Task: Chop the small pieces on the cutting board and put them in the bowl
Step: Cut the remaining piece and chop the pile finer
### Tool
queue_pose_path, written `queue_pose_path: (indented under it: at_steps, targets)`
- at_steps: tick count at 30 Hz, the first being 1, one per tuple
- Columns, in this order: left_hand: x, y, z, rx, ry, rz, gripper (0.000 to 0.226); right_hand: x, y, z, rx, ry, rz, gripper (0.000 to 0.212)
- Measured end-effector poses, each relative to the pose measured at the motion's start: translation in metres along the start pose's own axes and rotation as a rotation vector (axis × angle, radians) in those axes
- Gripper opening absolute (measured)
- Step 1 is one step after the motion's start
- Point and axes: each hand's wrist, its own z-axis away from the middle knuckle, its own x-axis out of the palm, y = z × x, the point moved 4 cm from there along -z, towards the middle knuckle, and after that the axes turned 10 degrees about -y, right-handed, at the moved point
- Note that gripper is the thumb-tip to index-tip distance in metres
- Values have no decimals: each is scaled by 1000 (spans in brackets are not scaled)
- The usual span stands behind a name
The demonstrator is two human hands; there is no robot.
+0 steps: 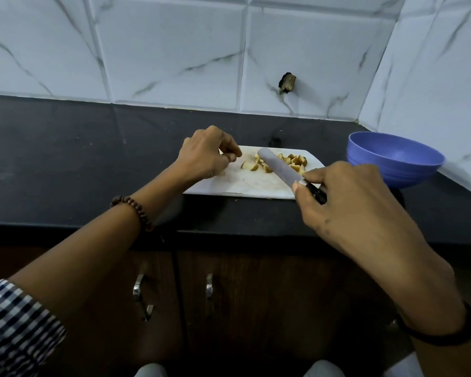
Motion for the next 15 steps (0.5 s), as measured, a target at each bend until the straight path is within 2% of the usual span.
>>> queue_pose_path:
  at_steps: [4,8,15]
  targets:
    - [-10,-11,5,-17,14,11,18,13,-14,-8,-45,9,-7,33]
    - [-19,-20,13,-21,-12,58,12,29,-23,-12,-70,-39,1,29]
    - [-23,-32,23,12,-159,96,12,26,0,-15,58,-66,40,37]
